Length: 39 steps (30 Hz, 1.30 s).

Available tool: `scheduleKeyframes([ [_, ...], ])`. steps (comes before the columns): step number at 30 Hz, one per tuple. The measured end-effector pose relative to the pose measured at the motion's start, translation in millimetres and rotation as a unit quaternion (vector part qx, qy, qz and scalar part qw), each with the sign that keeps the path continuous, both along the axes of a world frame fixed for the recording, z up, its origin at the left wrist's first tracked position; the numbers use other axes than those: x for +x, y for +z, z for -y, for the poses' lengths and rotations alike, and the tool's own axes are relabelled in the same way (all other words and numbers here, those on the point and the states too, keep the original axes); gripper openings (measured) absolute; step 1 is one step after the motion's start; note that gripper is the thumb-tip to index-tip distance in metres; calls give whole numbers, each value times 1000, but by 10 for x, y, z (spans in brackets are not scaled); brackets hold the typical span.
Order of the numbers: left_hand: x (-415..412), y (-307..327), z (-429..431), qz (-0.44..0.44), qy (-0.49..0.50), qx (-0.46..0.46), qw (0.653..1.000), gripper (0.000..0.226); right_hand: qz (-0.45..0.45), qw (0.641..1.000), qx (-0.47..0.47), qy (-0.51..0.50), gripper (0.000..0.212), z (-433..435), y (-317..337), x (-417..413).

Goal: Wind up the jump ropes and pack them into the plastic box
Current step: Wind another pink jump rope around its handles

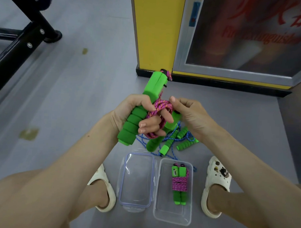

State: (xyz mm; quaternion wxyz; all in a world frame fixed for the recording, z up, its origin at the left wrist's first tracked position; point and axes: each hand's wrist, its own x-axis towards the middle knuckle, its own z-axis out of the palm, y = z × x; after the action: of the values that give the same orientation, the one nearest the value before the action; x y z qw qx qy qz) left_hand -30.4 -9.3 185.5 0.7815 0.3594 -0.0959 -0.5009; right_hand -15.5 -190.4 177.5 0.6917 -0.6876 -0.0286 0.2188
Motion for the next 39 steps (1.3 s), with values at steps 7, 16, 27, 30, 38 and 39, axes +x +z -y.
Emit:
scheduleKeyframes([
  [7, 13, -13, -10, -10, 82, -91, 992, 34, -101, 986, 132, 24, 40, 29, 12, -37],
  [16, -50, -45, 74, 1, 157, -117, 981, 31, -275, 950, 133, 67, 38, 18, -19, -162],
  [27, -136, 27, 324, -43, 221, 59, 973, 36, -227, 962, 152, -25, 16, 39, -42, -85],
  [30, -84, 33, 340, -71, 273, 202, 938, 25, -167, 983, 38, -58, 18, 122, -63, -17],
  [38, -46, -148, 271, 26, 225, 424, 877, 22, -151, 965, -115, -182, 21, 390, -11, 101],
  [39, -51, -156, 273, 23, 229, 429, 873, 24, -160, 958, -114, -207, 21, 410, -27, 116],
])
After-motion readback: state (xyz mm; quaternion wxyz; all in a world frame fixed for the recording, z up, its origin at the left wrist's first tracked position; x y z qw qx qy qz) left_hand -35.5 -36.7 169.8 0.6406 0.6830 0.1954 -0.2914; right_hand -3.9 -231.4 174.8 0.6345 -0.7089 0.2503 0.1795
